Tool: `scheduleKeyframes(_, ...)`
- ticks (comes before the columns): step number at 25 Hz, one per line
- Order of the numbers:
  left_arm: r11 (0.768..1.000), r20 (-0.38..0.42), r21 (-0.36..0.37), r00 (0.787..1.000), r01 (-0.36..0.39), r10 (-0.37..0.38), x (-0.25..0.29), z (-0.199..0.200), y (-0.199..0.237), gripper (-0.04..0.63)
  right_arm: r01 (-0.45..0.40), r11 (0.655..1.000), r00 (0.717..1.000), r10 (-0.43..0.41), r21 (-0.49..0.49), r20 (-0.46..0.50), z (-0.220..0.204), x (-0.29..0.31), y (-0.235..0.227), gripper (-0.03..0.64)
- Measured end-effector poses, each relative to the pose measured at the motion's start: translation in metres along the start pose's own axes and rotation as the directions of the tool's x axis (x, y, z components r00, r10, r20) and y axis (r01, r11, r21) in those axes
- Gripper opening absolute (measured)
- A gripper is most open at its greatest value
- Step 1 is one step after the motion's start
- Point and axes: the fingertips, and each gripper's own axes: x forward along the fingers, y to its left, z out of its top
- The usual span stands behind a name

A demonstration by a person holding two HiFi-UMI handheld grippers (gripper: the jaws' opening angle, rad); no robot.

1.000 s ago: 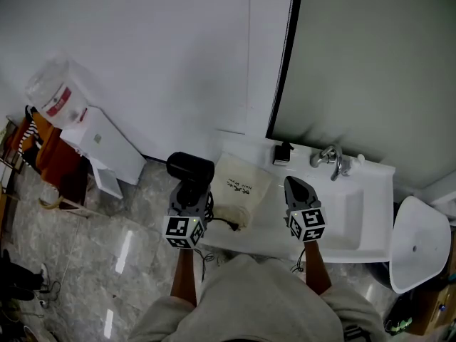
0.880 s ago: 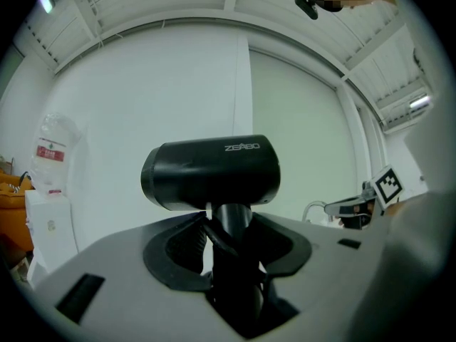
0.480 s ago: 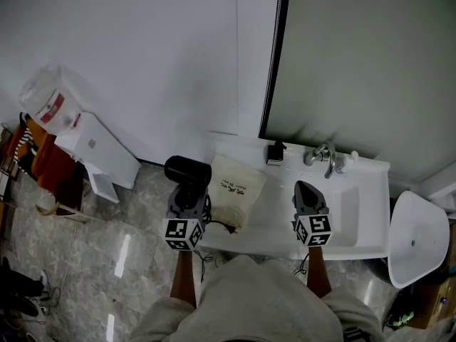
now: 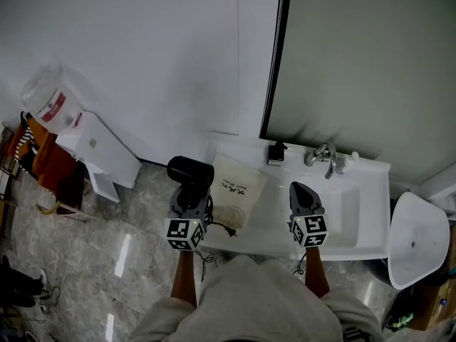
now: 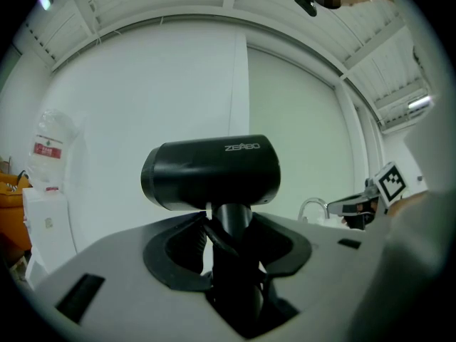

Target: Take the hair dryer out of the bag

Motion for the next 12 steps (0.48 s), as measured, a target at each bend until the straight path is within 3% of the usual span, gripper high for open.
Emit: scheduleKeyframes(12, 1.000, -0.010, 0.004, 1.000, 0.000, 0.000, 0.0000, -0.0044, 0.0024, 0.184, -0.016, 1.000, 1.000, 0.016, -0.012, -0.013, -0.0008, 0.0077, 0.0095, -0.002)
